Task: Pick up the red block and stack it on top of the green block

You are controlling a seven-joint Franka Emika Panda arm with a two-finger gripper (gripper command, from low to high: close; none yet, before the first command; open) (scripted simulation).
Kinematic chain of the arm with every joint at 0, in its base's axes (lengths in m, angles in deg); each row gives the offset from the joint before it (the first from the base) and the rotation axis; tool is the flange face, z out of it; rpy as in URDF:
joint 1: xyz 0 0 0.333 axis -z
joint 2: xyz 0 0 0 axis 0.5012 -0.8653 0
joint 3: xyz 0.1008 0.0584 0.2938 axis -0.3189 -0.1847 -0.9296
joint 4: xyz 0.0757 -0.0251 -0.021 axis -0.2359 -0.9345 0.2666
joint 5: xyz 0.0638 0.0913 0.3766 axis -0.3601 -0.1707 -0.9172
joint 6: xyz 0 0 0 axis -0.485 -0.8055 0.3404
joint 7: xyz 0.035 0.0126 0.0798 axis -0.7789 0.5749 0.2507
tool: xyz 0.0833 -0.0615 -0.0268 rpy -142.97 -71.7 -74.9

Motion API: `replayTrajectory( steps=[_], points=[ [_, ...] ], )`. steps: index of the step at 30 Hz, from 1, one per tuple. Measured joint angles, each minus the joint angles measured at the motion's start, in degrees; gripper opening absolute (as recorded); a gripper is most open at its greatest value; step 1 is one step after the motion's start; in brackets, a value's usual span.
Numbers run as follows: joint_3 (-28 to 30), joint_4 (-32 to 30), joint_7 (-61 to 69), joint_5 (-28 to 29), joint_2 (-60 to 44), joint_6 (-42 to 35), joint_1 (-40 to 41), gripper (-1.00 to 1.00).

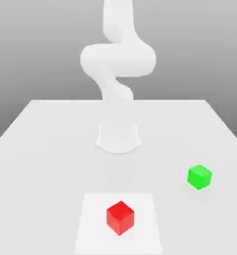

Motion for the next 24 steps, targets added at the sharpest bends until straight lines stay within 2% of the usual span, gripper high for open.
replayTrajectory(
  steps=[13, 21, 24],
  points=[
    [6.68, -11.52, 22.82, -1.47, -27.38, 14.04, -7.38, 0.0],
    [7.01, -18.32, 35.95, -1.74, -43.94, 22.67, -8.05, 0.0],
    [5.94, -18.25, 38.4, -3.36, -50.14, 27.43, -7.33, 0.0]
  ],
)
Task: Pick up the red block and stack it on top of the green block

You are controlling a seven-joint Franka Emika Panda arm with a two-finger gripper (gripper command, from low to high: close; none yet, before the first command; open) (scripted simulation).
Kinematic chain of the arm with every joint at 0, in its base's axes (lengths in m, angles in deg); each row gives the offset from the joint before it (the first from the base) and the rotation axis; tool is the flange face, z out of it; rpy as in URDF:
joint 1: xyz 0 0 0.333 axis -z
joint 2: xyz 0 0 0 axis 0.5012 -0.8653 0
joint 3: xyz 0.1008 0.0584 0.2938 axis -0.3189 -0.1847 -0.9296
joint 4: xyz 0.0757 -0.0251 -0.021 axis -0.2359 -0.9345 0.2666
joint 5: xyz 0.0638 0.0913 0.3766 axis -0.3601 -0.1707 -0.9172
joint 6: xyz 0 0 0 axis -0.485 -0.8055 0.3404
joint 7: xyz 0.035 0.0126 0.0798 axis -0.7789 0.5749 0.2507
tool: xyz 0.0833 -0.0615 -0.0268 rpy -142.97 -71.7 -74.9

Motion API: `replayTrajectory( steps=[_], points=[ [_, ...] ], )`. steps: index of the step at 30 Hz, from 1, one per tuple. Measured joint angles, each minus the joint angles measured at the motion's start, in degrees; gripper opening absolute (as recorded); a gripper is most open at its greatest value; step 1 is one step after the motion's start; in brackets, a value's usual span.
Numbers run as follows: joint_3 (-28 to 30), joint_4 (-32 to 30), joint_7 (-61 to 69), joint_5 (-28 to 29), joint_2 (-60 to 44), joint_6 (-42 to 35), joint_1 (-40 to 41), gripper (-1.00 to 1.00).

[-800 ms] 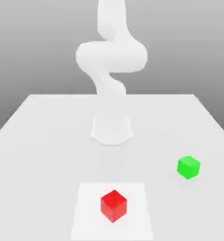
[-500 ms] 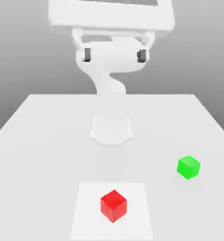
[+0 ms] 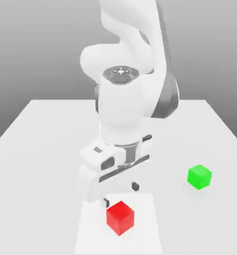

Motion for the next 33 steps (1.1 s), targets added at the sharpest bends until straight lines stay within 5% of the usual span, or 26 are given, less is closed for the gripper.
replayTrajectory(
  steps=[3, 4, 11, 17, 33],
  points=[
    [-2.15, 0.84, 1.8, -2.22, -6.26, 5.21, 1.66, 0.0],
    [-2.59, 1.0, 2.07, -2.57, -7.36, 6.13, 2.02, -1.0],
    [-2.58, 0.96, 1.96, -2.43, -7.14, 5.87, 2.03, -1.0],
    [-0.87, -0.84, -1.79, 1.52, 3.69, -3.09, 0.47, -1.0],
    [-17.95, -11.04, -41.8, -3.7, 19.5, -8.24, -22.25, -1.0]
  ],
)
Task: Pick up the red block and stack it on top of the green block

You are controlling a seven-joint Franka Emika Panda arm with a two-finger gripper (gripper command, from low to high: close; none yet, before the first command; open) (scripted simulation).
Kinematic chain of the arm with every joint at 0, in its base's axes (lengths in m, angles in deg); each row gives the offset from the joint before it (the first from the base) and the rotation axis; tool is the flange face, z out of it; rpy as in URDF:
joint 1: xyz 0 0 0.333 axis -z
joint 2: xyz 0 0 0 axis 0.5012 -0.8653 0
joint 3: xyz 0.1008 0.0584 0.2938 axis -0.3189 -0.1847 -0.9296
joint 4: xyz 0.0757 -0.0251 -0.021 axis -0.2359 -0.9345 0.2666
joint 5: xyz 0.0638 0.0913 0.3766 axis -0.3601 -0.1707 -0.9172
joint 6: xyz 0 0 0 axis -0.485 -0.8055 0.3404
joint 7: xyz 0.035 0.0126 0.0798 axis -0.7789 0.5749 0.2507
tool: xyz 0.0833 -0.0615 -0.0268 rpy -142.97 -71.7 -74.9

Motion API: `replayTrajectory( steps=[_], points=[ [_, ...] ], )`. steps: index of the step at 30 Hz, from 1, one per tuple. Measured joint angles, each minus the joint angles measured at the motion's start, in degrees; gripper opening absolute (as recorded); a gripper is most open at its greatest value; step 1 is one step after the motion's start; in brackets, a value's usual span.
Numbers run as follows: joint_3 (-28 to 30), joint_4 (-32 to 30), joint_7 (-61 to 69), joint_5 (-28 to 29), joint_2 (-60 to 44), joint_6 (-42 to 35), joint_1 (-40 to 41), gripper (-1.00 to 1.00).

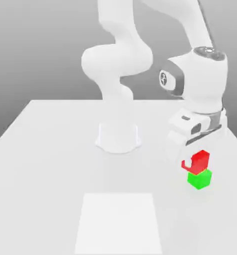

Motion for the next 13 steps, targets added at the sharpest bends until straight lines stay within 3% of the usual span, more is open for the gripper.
replayTrajectory(
  steps=[5, 10, 11, 13],
  points=[
    [-5.23, -1.74, -9.69, 1.96, -1.42, 3.08, -1.56, -1.0],
    [-5.33, -1.5, -15.46, 9.7, -11.13, 12.26, 0.26, -1.0],
    [-4.9, -1.46, -16.38, 11.0, -12.41, 13.44, 0.2, 1.0],
    [-4.9, -1.46, -16.38, 11.0, -12.41, 13.44, 0.2, 1.0]
  ],
)
